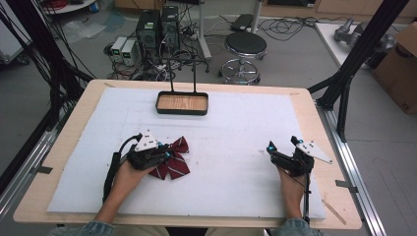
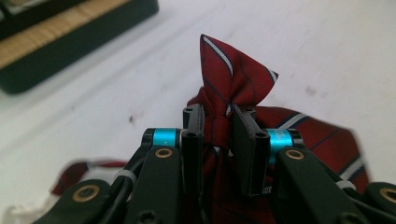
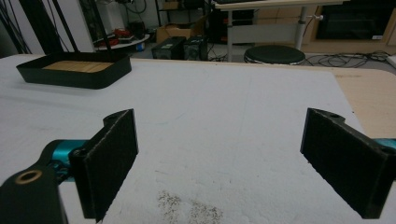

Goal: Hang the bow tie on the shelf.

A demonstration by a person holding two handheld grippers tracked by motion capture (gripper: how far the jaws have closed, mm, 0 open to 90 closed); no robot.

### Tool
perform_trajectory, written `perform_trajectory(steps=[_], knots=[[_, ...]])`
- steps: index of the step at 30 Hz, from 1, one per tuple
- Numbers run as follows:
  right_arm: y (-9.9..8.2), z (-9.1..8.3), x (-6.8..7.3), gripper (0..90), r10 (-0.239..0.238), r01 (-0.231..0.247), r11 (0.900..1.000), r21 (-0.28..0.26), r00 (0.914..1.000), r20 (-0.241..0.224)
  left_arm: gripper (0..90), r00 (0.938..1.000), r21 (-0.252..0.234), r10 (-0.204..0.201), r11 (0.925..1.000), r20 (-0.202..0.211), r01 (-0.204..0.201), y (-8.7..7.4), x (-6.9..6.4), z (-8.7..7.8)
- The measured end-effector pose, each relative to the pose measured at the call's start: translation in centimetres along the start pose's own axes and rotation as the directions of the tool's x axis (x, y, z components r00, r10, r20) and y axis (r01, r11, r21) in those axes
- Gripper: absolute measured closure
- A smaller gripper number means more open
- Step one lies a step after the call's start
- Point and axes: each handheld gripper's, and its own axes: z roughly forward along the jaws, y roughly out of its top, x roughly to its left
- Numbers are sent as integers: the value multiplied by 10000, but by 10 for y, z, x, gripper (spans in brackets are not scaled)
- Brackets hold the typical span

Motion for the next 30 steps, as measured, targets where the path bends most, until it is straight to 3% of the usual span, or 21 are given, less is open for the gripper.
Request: perform_trajectory(steps=[2, 8, 16, 30], knots=[[0, 0, 0, 102, 48, -48, 10000, 0, 10000, -10, 739, 9999, -282, 24, 9996, 119, -21, 13, 0, 0], [0, 0, -1, 102, 77, -77, 10000, -48, 9999, -68, 739, 9995, -491, 56, 9988, 308, -41, 53, 5, 13], [0, 0, -2, 102, 146, -147, 9999, -38, 9998, -119, 739, 9991, -1194, 5, 9928, 421, 45, 101, 18, 31], [0, 0, -3, 102, 233, -234, 9997, -49, 9995, -194, 739, 9994, -2287, 314, 9729, -172, -345, 182, 43, 53]])
